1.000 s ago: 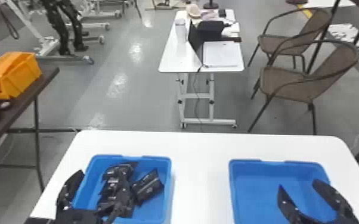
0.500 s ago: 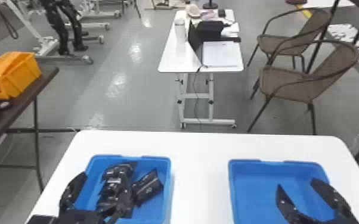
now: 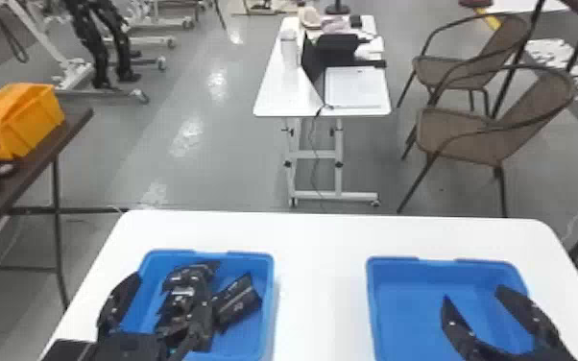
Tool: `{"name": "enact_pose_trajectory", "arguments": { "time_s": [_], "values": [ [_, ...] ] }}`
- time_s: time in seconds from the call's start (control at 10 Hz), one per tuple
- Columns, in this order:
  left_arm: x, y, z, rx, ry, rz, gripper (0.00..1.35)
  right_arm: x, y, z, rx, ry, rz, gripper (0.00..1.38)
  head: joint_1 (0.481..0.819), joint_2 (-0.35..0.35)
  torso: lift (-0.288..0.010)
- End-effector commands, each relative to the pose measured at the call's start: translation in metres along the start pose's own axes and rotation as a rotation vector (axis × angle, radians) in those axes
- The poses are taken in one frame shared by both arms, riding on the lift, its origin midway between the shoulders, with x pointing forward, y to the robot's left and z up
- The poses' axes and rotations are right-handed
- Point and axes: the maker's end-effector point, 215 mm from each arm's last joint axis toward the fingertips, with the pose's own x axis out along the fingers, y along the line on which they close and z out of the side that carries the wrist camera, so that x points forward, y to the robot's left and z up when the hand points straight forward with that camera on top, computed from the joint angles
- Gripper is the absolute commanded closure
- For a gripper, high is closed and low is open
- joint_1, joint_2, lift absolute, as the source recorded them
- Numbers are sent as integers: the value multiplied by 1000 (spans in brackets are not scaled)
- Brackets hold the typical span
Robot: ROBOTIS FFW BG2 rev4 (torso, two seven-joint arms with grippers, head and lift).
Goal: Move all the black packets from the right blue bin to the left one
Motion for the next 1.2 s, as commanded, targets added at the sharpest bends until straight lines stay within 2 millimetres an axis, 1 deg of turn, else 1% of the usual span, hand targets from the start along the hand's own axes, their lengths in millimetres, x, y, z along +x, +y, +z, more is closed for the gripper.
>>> {"name": "enact_pose_trajectory", "arguments": {
  "time_s": [0.0, 0.4, 0.8, 0.9, 1.1],
  "values": [
    [1, -2, 3, 12, -6, -8, 104, 0, 1, 0, 3, -1, 1, 300, 695, 103, 0],
    [3, -2, 5, 30, -1, -22, 102, 0, 0, -1, 8, 0, 1, 300, 695, 100, 0],
    [4, -3, 6, 39, 1, -33, 102, -1, 0, 2, 3, -18, 0, 300, 695, 97, 0],
    [4, -3, 7, 43, -2, -33, 104, -3, 1, 2, 14, -34, -1, 300, 695, 96, 0],
    [4, -2, 7, 40, -4, -23, 101, -12, -9, 1, 11, -44, -55, 300, 695, 94, 0]
  ]
}}
